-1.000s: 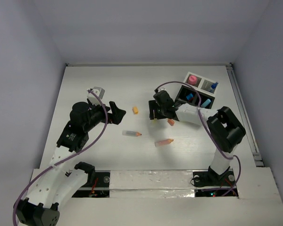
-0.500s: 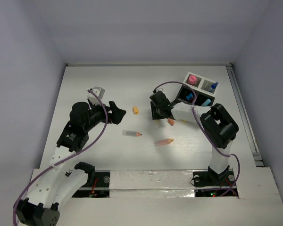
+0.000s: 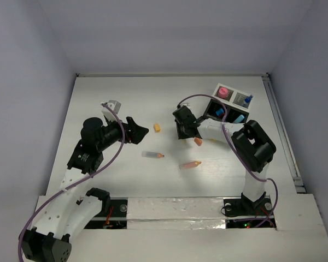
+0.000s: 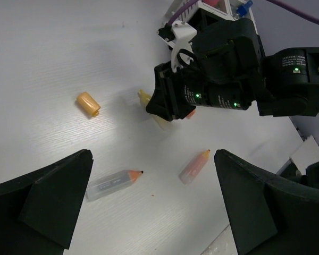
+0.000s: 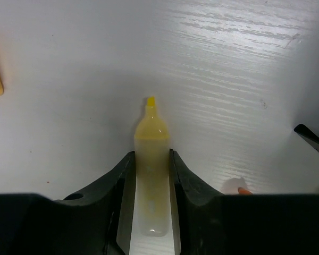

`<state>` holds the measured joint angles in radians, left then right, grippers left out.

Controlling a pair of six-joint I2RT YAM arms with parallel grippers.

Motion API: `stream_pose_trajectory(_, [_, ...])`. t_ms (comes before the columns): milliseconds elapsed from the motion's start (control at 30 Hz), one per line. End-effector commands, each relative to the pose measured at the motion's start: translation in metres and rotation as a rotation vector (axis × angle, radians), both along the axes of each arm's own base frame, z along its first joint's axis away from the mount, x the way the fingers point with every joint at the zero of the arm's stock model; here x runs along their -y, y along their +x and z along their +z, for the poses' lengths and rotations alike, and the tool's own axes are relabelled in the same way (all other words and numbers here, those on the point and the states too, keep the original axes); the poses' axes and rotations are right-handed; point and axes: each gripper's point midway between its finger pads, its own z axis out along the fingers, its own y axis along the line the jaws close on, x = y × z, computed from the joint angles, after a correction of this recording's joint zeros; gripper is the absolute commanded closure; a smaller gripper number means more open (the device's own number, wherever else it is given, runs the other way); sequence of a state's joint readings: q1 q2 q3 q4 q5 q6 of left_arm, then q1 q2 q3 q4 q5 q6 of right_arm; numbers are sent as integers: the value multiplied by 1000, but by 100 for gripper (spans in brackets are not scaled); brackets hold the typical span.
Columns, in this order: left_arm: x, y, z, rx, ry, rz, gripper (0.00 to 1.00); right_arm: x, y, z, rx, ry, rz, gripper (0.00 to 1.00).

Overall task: Sort the stationery into containers
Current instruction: Pick up the pen from the center of the board.

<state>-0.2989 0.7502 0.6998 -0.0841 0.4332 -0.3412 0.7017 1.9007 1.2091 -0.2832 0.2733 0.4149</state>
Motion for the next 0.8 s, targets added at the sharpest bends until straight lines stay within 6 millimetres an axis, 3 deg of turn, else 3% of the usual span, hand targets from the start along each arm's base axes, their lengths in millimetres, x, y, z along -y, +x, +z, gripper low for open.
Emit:
stream_pose_trajectory(0, [10, -3, 16, 60, -41, -69, 1, -15, 4, 17, 30, 55, 22, 82])
stream_pose_trajectory(100, [11, -6, 17, 63, -51, -75, 1, -28, 15, 53, 108, 138, 34, 86])
stream_pose_trajectory(133, [12, -5, 22, 85, -59, -81, 1, -35, 21, 77, 158, 187, 40, 87])
stream_pose_trajectory(233, [15, -7, 22, 86, -70, -102, 1, -53, 28, 123, 243, 313, 70, 88])
stream_pose_trajectory(367, [17, -5, 19, 69, -77, -111, 7, -78, 23, 207, 368, 580, 127, 90])
stream_pose_trajectory(433, [18, -4, 16, 59, -77, -113, 12, -93, 17, 238, 410, 692, 170, 90])
stream_pose_trajectory(533, [19, -2, 14, 51, -78, -112, 16, -114, 5, 269, 451, 791, 203, 90])
stream_pose_trajectory(633, [19, -1, 15, 51, -78, -108, 21, -137, -12, 289, 484, 865, 240, 90])
stream_pose_trajectory(767, [18, 1, 15, 51, -83, -96, 26, -162, -30, 301, 499, 942, 265, 90])
